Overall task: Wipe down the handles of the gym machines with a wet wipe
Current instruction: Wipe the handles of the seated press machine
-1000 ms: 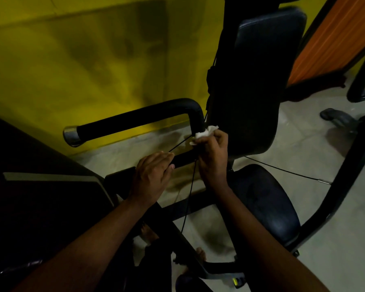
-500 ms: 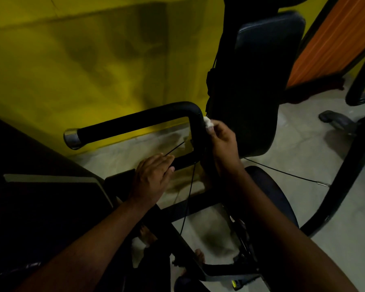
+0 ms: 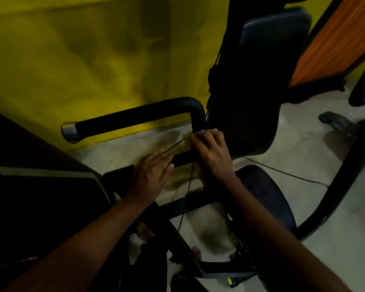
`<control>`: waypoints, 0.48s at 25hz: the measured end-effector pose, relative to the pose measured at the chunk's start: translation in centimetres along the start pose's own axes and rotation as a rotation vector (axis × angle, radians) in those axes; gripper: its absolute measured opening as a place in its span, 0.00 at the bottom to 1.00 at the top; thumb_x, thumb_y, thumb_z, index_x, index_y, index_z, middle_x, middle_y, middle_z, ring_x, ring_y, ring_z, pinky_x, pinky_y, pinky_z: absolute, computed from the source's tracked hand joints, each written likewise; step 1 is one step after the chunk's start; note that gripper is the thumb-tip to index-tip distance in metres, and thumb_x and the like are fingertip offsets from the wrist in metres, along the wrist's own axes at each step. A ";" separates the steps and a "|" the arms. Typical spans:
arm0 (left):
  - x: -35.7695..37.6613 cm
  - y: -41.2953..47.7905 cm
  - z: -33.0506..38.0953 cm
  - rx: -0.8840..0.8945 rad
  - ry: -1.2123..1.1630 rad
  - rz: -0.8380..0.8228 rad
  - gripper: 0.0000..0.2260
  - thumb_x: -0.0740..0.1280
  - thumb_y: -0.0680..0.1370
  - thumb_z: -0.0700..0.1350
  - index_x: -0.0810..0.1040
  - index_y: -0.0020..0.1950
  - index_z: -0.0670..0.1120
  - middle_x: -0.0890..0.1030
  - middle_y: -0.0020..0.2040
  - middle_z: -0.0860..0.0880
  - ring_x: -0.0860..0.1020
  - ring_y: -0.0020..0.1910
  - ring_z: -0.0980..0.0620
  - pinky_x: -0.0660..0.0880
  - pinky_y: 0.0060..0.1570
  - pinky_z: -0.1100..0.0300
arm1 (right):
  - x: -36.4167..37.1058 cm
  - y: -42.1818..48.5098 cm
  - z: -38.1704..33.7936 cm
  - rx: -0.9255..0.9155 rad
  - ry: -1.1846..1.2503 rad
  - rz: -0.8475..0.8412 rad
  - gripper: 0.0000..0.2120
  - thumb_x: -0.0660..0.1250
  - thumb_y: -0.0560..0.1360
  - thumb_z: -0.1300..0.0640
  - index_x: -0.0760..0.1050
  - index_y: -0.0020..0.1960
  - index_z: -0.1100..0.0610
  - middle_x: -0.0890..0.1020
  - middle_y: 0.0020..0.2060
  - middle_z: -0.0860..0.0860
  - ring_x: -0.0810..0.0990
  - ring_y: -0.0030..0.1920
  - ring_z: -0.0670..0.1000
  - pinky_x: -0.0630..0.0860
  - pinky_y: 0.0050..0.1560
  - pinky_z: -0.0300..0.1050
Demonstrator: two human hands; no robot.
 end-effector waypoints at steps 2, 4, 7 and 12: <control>0.0 -0.2 -0.2 -0.017 -0.002 -0.007 0.19 0.58 0.81 0.51 0.79 0.65 0.43 0.82 0.60 0.46 0.76 0.64 0.46 0.73 0.61 0.51 | 0.5 -0.6 -0.3 -0.084 -0.102 -0.093 0.17 0.70 0.74 0.62 0.78 0.62 0.63 0.76 0.56 0.60 0.69 0.51 0.58 0.75 0.50 0.52; -0.1 -0.5 -0.1 -0.024 -0.012 -0.010 0.19 0.58 0.81 0.51 0.79 0.65 0.43 0.82 0.61 0.46 0.76 0.63 0.46 0.73 0.61 0.52 | 0.6 -1.6 -0.9 -0.120 -0.139 -0.149 0.18 0.68 0.73 0.60 0.79 0.61 0.64 0.70 0.58 0.58 0.69 0.51 0.57 0.74 0.49 0.49; -0.4 -0.2 0.0 -0.004 0.017 0.007 0.19 0.58 0.81 0.51 0.80 0.64 0.42 0.82 0.60 0.46 0.77 0.63 0.45 0.72 0.61 0.52 | 0.1 0.3 -1.3 -0.184 -0.150 -0.146 0.15 0.63 0.75 0.61 0.79 0.58 0.64 0.71 0.56 0.59 0.69 0.50 0.58 0.74 0.48 0.49; -0.3 -0.7 0.0 -0.002 0.002 0.040 0.18 0.59 0.81 0.50 0.80 0.64 0.42 0.82 0.60 0.46 0.77 0.64 0.47 0.73 0.61 0.52 | -1.0 0.6 -1.3 -0.091 -0.121 -0.087 0.15 0.64 0.76 0.63 0.79 0.61 0.64 0.72 0.57 0.58 0.70 0.55 0.59 0.74 0.52 0.49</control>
Point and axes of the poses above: each hand's wrist, its own y-axis towards the middle knuckle, its own x-axis out of the palm, z = x × y, the point moved 7 cm from there along y, towards the middle knuckle
